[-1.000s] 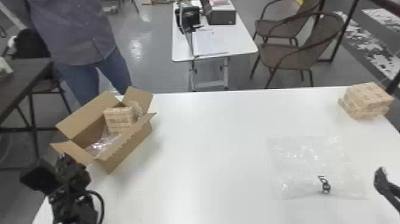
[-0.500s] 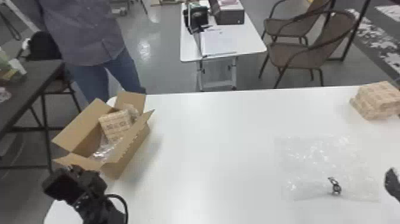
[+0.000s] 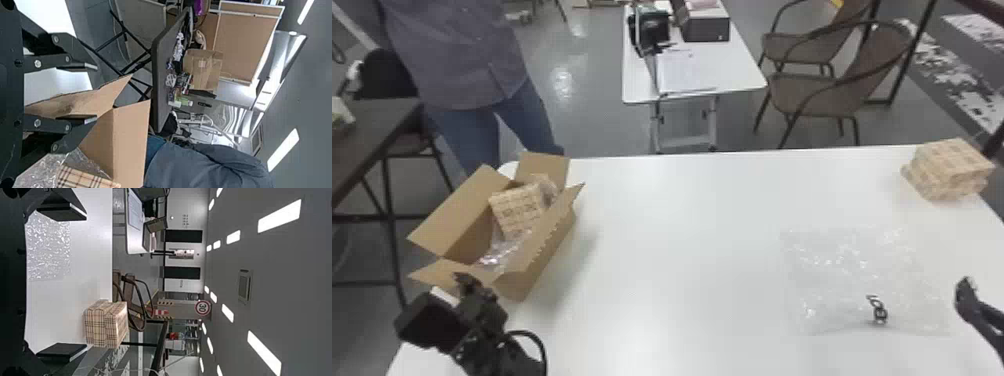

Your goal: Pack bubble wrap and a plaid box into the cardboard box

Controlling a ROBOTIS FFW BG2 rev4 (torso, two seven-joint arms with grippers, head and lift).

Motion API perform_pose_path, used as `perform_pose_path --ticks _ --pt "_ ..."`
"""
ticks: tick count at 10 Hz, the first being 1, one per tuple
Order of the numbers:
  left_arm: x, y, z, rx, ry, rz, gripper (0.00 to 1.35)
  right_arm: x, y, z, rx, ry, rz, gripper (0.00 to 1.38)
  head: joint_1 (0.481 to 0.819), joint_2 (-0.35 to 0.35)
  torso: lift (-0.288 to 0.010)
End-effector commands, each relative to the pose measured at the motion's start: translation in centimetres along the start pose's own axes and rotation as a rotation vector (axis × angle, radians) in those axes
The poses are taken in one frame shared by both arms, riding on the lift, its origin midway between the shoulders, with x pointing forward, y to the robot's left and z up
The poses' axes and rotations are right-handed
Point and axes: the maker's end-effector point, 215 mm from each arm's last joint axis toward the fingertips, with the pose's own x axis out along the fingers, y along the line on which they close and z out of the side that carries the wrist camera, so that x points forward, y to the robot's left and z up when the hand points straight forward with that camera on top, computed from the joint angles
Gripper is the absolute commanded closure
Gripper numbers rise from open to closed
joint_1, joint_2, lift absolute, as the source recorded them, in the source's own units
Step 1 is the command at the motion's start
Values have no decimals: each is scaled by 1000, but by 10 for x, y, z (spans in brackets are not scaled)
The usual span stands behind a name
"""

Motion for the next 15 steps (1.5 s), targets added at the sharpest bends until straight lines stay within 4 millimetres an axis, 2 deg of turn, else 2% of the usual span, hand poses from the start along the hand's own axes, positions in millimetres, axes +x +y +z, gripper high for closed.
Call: perform_pose_path --ticks 1,2,5,8,10,11,13,15 --pt "-6 2 6 -28 -27 -4 142 3 2 2 2 -6 7 124 695 106 -73" --pt "-15 2 14 -40 -60 -17 98 4 3 4 1 -9 12 124 695 107 -73" --pt "-48 -13 44 -51 -152 -103 102 7 11 13 -3 -26 33 124 695 96 -73" --pt "-109 -66 48 37 -179 -366 99 11 31 26 -20 -48 87 117 695 51 -73" --pt "-138 -89 32 112 -168 -523 98 11 53 28 -57 -43 144 122 695 -1 -73" --pt "-151 -92 13 157 -126 -588 98 8 62 23 -51 -34 160 124 695 -22 -73" --pt "-165 -84 -18 244 -62 -677 98 -6 85 5 -42 6 200 122 695 -41 -73" --pt "-167 -76 -36 297 -33 -772 98 -24 107 -21 -33 64 241 122 695 -34 -73"
